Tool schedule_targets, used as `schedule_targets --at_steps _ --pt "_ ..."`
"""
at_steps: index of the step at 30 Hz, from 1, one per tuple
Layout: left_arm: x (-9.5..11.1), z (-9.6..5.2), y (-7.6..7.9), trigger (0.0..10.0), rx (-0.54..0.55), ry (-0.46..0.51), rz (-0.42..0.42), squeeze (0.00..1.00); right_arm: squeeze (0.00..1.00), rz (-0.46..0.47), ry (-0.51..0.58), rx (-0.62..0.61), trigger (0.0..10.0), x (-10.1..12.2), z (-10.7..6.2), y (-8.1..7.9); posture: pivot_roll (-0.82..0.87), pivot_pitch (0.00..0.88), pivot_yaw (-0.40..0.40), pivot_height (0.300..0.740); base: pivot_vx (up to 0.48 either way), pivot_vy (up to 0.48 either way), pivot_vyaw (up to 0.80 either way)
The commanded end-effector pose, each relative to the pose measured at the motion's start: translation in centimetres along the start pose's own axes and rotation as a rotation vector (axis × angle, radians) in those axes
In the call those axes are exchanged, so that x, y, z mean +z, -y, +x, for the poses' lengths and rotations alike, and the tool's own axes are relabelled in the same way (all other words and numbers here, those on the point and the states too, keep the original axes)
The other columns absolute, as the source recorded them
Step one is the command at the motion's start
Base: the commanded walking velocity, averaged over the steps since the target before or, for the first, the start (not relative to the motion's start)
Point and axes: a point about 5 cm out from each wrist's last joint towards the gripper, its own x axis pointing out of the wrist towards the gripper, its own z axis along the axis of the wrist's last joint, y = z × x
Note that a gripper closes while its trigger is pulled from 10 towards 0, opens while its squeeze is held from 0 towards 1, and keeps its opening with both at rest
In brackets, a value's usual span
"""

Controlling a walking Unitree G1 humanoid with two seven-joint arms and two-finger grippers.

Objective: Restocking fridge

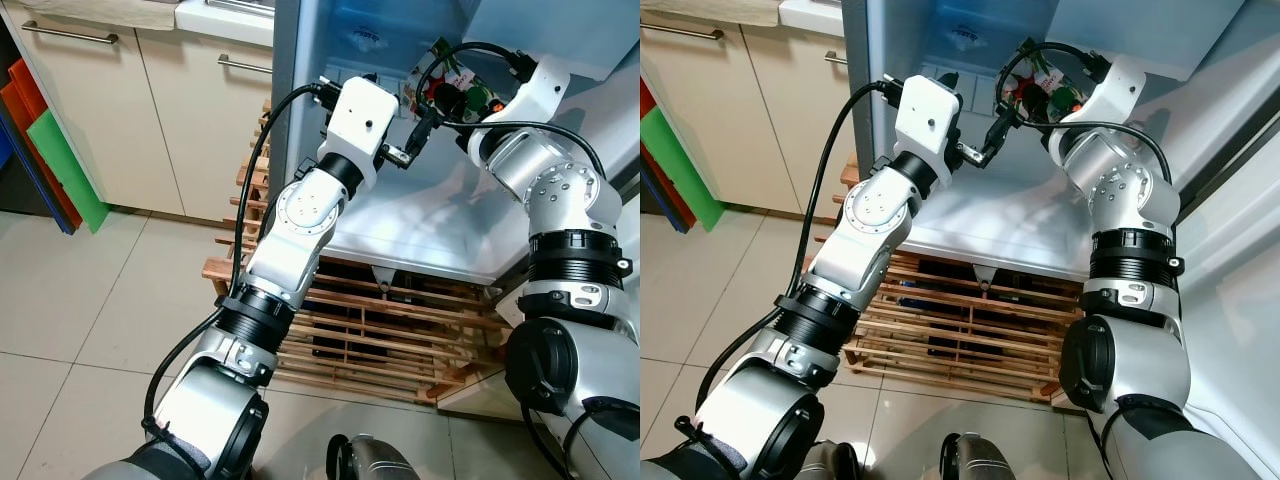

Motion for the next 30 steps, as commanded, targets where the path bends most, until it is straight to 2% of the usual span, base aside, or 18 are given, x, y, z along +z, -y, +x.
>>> schedule_targets --at_steps 1,6,7,11,12,14,15,16,20,23,30 --pt "0.2 0.2 0.0 10.0 0.007 0.01 -0.008 0.0 1.0 0.021 0.015 0.01 10.0 0.5 -0.4 0.3 -0.27 0.124 -0.085 0.74 0.0 0.0 0.0" --pt "0.2 -0.2 -0.2 10.0 0.014 0.024 -0.016 0.0 1.0 0.03 0.038 0.036 10.0 1.4 -0.5 0.0 -0.26 0.121 -0.087 0.74 0.0 0.0 0.0" --pt "0.0 -0.5 -0.1 10.0 0.01 0.022 -0.015 0.0 1.0 0.018 0.069 0.04 10.0 2.2 -0.4 -0.1 -0.26 0.119 -0.086 0.74 0.0 0.0 0.0" --pt "-0.2 -0.8 0.2 10.0 0.005 0.018 -0.025 0.0 1.0 -0.011 0.091 0.058 10.0 3.1 -0.3 -0.6 -0.25 0.113 -0.091 0.74 0.0 0.0 0.0" --pt "-0.4 -0.9 0.3 10.0 0.003 0.016 -0.025 0.0 1.0 -0.046 0.098 0.072 10.0 3.3 -0.2 -0.9 -0.25 0.107 -0.094 0.74 0.0 0.0 0.0" --pt "-0.5 -1.2 0.4 10.0 0.002 0.013 -0.024 0.0 1.0 -0.184 0.108 0.111 10.0 3.5 -0.2 -1.8 -0.24 0.102 -0.099 0.74 0.0 0.0 0.0" --pt "-0.5 -1.2 0.4 10.0 0.003 0.012 -0.024 0.0 1.0 -0.226 0.1 0.128 10.0 3.4 -0.2 -2.2 -0.24 0.102 -0.099 0.74 0.0 0.0 0.0" --pt "-0.5 -1.2 0.4 10.0 0.003 0.012 -0.024 0.0 1.0 -0.226 0.1 0.128 10.0 3.4 -0.2 -2.2 -0.24 0.102 -0.099 0.74 0.0 0.0 0.0" --pt "-0.7 -1.6 0.2 10.0 0.019 0.006 -0.024 0.0 1.0 -0.418 0.103 0.166 10.0 2.5 -0.1 -3.2 -0.23 0.089 -0.107 0.74 0.0 0.0 0.0" --pt "-0.7 -1.7 0.2 10.0 0.02 0.003 -0.022 0.0 1.0 -0.621 0.149 0.161 10.0 2.4 -0.2 -3.5 -0.22 0.087 -0.109 0.74 0.0 0.0 0.0" --pt "-0.9 -1.9 -0.1 10.0 0.024 -0.006 -0.015 0.0 1.0 -0.692 0.18 0.231 10.0 1.5 -0.5 -4.1 -0.23 0.09 -0.112 0.74 0.0 0.0 0.0"
